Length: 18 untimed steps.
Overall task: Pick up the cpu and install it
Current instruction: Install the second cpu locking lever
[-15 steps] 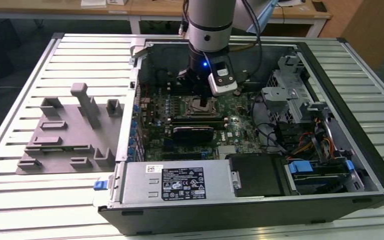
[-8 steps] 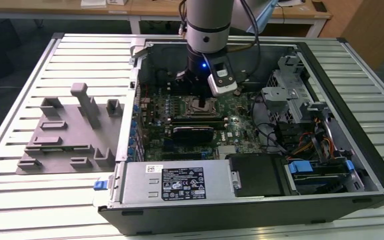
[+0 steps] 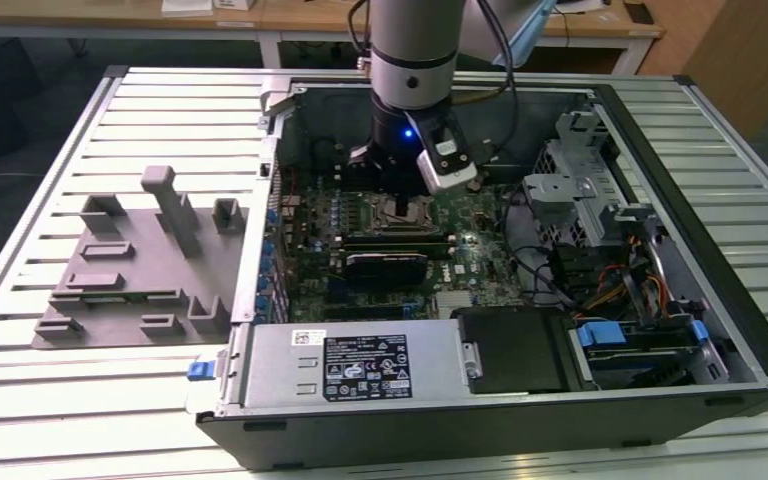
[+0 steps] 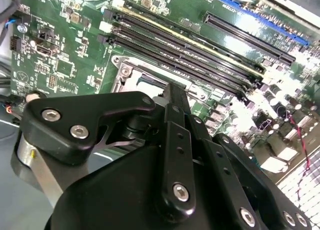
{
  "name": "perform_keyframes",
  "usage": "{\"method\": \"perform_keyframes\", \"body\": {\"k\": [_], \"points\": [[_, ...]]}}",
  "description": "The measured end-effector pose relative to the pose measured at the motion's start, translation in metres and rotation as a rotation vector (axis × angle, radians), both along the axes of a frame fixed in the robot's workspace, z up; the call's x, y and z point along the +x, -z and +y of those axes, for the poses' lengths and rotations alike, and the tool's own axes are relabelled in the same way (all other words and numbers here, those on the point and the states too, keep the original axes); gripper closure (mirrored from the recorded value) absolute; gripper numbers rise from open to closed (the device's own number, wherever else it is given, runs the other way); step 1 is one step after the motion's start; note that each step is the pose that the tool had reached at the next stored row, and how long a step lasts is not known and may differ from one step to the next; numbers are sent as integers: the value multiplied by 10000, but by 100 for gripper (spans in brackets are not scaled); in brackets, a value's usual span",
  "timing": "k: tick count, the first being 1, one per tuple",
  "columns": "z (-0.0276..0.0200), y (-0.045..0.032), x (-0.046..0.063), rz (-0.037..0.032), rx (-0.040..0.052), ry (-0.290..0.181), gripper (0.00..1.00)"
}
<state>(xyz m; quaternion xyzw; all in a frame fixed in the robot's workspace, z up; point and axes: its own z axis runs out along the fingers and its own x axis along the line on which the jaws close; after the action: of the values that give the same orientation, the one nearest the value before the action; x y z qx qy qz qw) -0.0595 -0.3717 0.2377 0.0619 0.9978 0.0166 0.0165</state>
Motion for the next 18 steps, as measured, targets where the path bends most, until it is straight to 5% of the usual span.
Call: {"method": "perform_keyframes", "body": {"k": [18], "points": [[-62,84,-119,-1,1,-394,89]]}}
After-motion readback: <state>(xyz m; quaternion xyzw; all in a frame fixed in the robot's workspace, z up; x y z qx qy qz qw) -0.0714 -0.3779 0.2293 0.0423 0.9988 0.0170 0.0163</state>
